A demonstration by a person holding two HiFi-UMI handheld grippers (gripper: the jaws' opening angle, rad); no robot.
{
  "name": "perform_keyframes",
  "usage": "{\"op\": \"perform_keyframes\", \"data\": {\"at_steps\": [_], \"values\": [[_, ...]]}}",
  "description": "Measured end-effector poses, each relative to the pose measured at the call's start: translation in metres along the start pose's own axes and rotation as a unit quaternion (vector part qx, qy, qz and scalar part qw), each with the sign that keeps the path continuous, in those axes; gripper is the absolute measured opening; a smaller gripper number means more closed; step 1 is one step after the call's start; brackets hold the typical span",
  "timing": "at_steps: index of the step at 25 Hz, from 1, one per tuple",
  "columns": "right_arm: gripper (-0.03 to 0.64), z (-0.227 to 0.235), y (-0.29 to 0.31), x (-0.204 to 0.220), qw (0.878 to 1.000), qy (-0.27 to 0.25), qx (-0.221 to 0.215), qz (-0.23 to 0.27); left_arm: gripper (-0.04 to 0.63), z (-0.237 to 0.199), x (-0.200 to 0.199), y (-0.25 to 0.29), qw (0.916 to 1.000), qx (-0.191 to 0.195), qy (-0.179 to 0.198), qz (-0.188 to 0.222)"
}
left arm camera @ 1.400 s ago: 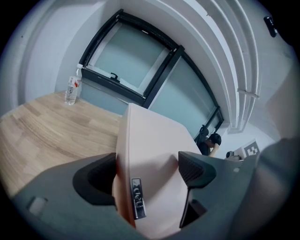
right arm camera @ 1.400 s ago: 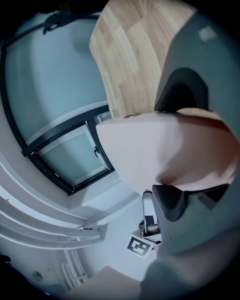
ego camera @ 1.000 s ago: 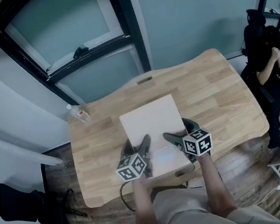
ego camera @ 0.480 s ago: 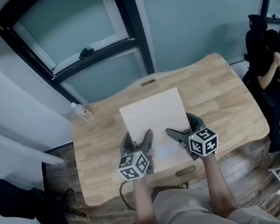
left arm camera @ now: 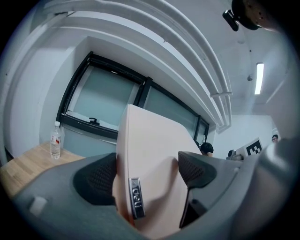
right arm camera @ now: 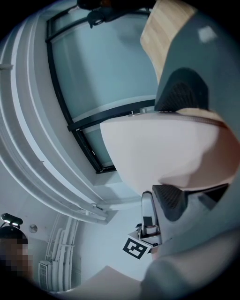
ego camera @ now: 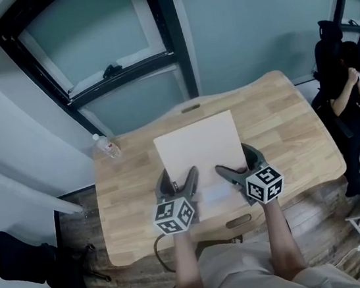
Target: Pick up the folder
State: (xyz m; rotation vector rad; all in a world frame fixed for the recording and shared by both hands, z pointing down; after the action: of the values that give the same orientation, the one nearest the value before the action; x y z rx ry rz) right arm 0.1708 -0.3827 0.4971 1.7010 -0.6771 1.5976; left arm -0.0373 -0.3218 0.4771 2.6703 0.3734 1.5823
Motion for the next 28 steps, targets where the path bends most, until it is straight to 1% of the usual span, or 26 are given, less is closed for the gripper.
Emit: {"op": "perform_keyframes", "data": {"at_steps": [2, 5, 8, 18, 28], "values": [[0.483, -0.001, -0.001, 0.003, 1.0, -0.009, 0.001, -0.003, 0.402, -0.001, 0.003, 0.0, 1.0, -0.001, -0.001, -0.007], [0.483, -0.002, 0.0, 0.008, 1.0, -0.023, 0.006, -0.018, 0.402, 0.001, 0.006, 0.001, 0.9998, -0.002, 0.013, -0.013], [0.483, 0.003, -0.003, 0.007, 1.0, -0.015, 0.019, -0.013, 0.403, 0.008, 0.008, 0.004, 0.9997, 0.002, 0.022, -0.013], [0.483, 0.011, -0.013, 0.006, 0.999, -0.01, 0.04, -0.003, 0.403, 0.018, 0.011, 0.011, 0.9997, 0.012, 0.019, -0.013], [0.483, 0.017, -0.023, 0.009, 0.999, -0.008, 0.047, -0.007, 0.403, 0.026, 0.016, 0.017, 0.9994, 0.022, 0.02, -0.016]]}}
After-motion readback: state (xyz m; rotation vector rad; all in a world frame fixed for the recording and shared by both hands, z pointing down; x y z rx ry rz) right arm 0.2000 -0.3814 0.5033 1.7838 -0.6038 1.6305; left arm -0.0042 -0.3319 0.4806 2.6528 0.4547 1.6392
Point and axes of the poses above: the fingertips, and each gripper's own axes: y forward along the fingers, z to its right, x out of its underside, the point moved 6 cm from there along -y, backward along the fingers, and after that the axes turned 14 degrees about -y, right-handed, at the moved point
